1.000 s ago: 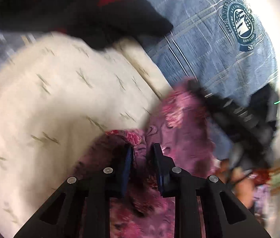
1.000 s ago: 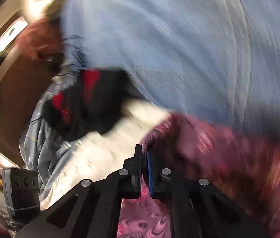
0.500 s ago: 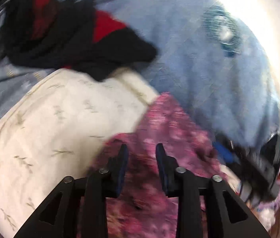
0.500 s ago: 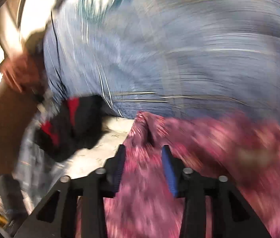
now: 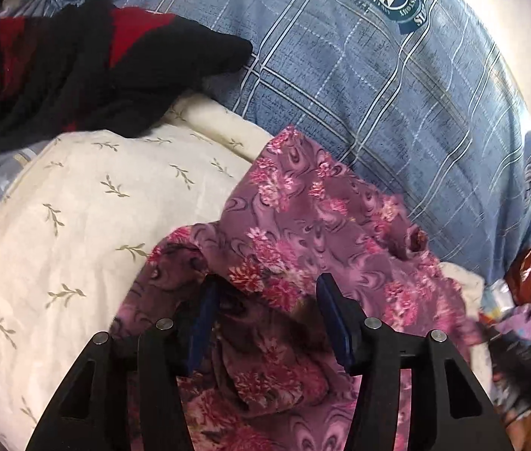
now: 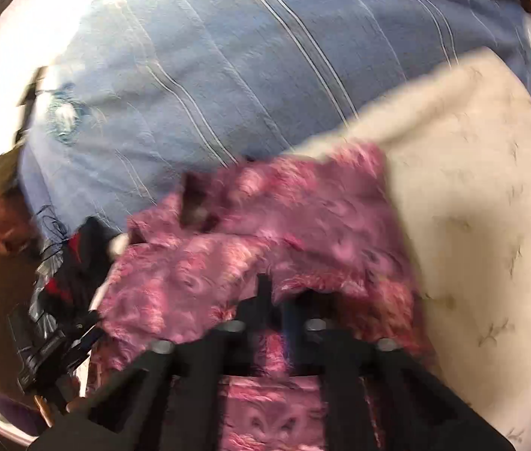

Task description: Fold small clothes

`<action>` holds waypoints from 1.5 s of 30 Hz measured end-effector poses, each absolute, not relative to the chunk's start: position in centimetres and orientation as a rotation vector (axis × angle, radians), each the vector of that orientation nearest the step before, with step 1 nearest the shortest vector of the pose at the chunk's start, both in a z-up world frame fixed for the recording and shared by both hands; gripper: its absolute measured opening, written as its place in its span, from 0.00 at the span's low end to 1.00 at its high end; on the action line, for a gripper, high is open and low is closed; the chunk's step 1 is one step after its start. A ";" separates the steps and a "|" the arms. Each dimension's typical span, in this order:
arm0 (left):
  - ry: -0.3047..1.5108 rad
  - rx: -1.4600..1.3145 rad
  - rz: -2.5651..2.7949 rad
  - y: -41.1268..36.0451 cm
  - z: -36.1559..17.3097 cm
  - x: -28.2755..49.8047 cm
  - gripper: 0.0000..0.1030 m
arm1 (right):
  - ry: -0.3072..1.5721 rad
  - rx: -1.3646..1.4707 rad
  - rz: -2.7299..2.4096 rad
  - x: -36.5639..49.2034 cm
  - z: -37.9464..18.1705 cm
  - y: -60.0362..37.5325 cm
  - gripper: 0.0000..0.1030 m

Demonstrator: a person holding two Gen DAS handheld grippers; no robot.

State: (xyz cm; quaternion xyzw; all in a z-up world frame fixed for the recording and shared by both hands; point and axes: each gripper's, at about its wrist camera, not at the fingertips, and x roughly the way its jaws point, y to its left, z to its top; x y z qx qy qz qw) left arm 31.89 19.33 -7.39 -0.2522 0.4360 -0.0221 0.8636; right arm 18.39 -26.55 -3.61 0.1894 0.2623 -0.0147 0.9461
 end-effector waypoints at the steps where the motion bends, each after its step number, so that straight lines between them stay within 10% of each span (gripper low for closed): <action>1: 0.930 -0.525 -0.042 18.9 -7.6 32.1 0.51 | 0.472 0.355 -0.039 18.0 -2.8 -26.0 0.04; 9: 0.908 -0.606 -0.146 19.5 -6.1 31.8 0.51 | 0.557 0.351 -0.139 17.2 -3.9 -27.0 0.12; 14: 0.990 -0.485 -0.155 16.7 -7.1 31.9 0.63 | 0.564 0.350 -0.017 15.3 -4.3 -25.4 0.54; 26: 1.167 -0.322 -0.189 21.3 -0.9 24.2 0.62 | 0.654 0.321 -0.010 4.3 -4.7 -24.4 0.59; 45: 1.408 -0.418 -0.193 25.8 -5.8 11.3 0.65 | 0.848 0.357 0.174 -4.9 -16.5 -20.9 0.61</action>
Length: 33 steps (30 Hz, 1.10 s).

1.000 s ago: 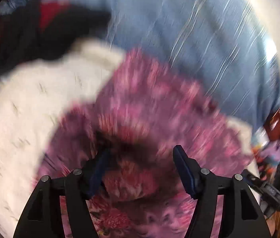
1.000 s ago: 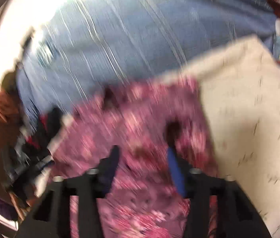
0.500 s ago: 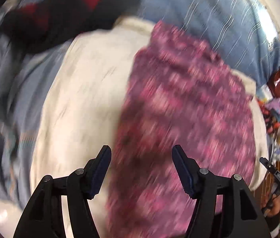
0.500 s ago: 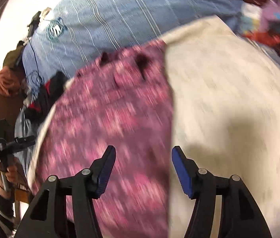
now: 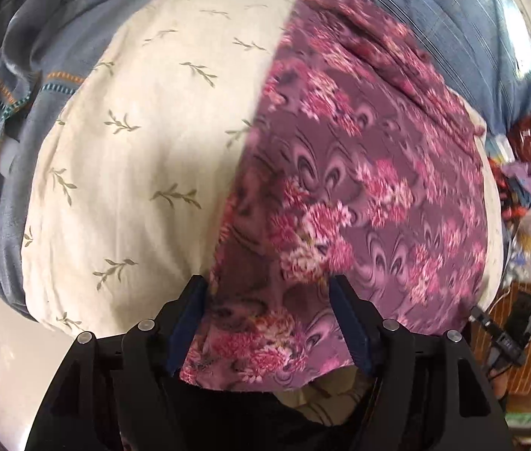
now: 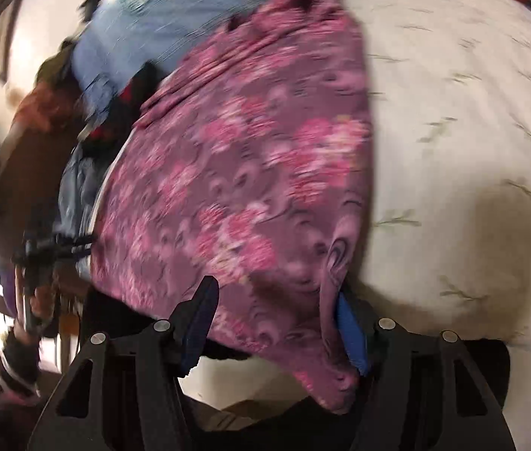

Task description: Fold small clothes

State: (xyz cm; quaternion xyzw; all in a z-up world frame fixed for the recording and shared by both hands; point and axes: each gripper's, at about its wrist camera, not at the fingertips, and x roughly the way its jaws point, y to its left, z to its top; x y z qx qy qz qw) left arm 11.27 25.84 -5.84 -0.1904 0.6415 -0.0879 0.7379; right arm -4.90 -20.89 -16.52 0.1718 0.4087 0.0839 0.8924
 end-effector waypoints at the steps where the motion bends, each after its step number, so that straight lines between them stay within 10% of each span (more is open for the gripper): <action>1: 1.406 -0.415 -0.197 25.9 -5.9 11.2 0.65 | 0.846 0.366 0.190 -4.9 -16.5 -20.9 0.60; 6: 1.388 -0.395 -0.208 25.5 -6.5 11.3 0.55 | 0.855 0.399 0.173 -5.3 -17.1 -22.1 0.41; 8: 1.392 -0.323 -0.177 25.1 -6.5 11.0 0.19 | 0.858 0.351 0.138 -5.7 -17.1 -22.0 0.19; 11: 1.391 -0.363 -0.167 25.1 -6.3 10.8 0.08 | 0.870 0.309 0.130 -5.8 -17.0 -21.9 0.09; 33: 1.136 -0.790 -0.399 25.1 -0.8 19.6 0.05 | 0.549 0.814 0.496 -0.5 -10.1 -25.1 0.07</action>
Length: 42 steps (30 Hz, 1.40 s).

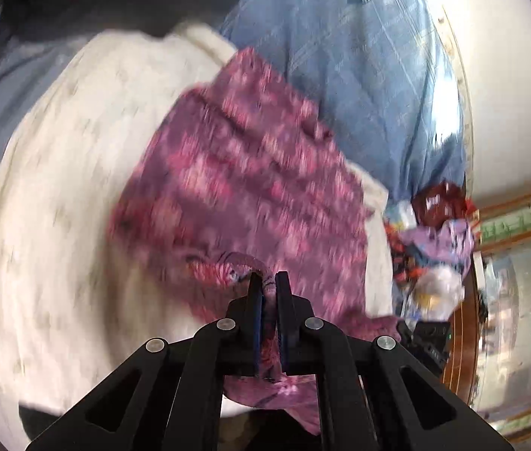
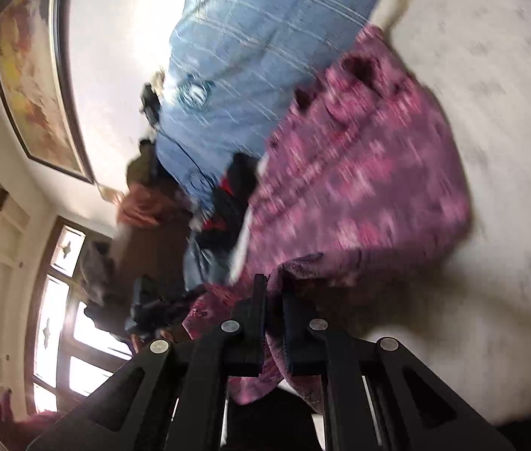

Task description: Fold small clothes

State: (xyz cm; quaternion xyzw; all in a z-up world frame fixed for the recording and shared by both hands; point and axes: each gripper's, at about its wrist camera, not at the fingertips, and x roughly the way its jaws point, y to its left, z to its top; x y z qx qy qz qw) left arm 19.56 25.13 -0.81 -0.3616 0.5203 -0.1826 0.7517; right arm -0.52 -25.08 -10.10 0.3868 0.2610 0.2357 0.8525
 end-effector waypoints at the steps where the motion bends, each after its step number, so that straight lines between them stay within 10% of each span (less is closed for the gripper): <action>1: 1.121 -0.802 -0.391 25.2 -0.5 20.8 0.05 | 0.533 0.821 0.500 0.2 -9.6 -25.5 0.07; 19: 1.222 -0.810 -0.160 24.1 -9.2 40.8 0.08 | 0.538 0.924 0.188 16.5 -9.0 -33.9 0.17; 23: 1.166 -0.698 -0.203 24.7 -5.5 40.0 0.39 | 0.527 0.804 0.193 14.9 -6.8 -33.1 0.39; 31: 1.034 -0.319 -0.282 22.4 0.1 33.6 0.58 | 0.562 0.672 0.215 11.9 -6.3 -31.5 0.52; 37: 1.182 -0.179 -0.338 17.6 -3.1 33.3 0.56 | 0.767 0.688 0.242 15.8 -7.6 -29.4 0.55; 42: 1.169 -0.134 -0.147 16.3 -3.4 39.3 0.45 | 0.566 0.806 0.276 18.1 -3.7 -31.0 0.55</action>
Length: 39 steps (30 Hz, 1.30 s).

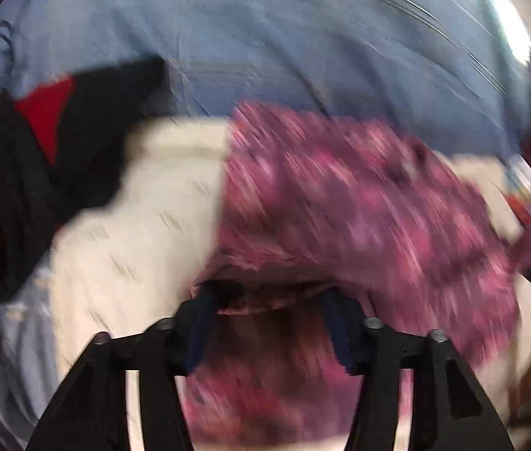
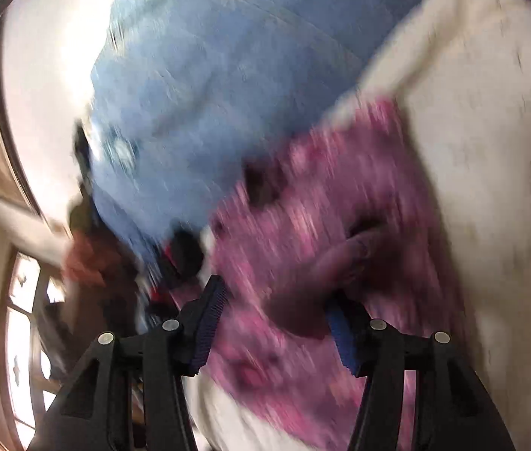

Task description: Fold small clothes

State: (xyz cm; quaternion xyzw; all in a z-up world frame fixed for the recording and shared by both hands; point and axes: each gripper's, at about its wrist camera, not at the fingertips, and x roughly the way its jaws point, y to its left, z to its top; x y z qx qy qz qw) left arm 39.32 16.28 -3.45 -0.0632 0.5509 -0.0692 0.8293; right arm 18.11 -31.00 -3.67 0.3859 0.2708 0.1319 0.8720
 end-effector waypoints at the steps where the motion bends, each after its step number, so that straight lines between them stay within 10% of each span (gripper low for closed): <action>1: 1.156 -0.183 -0.106 16.8 -2.9 40.6 0.40 | 0.519 0.809 0.252 18.1 -2.9 -31.5 0.56; 21: 1.248 -0.339 -0.278 18.4 -9.1 43.0 0.52 | 0.610 0.547 0.036 19.6 -5.0 -32.0 0.69; 23: 1.237 -0.226 -0.236 17.0 -9.5 42.9 0.45 | 0.615 0.466 0.016 20.3 -4.6 -31.1 0.57; 25: 1.219 -0.125 -0.206 15.7 -9.7 42.6 0.17 | 0.611 0.348 -0.006 20.5 -3.8 -29.9 0.17; 39: 0.891 -0.204 -0.144 17.4 -1.1 41.3 0.06 | 0.373 0.263 0.039 17.6 3.9 -28.8 0.07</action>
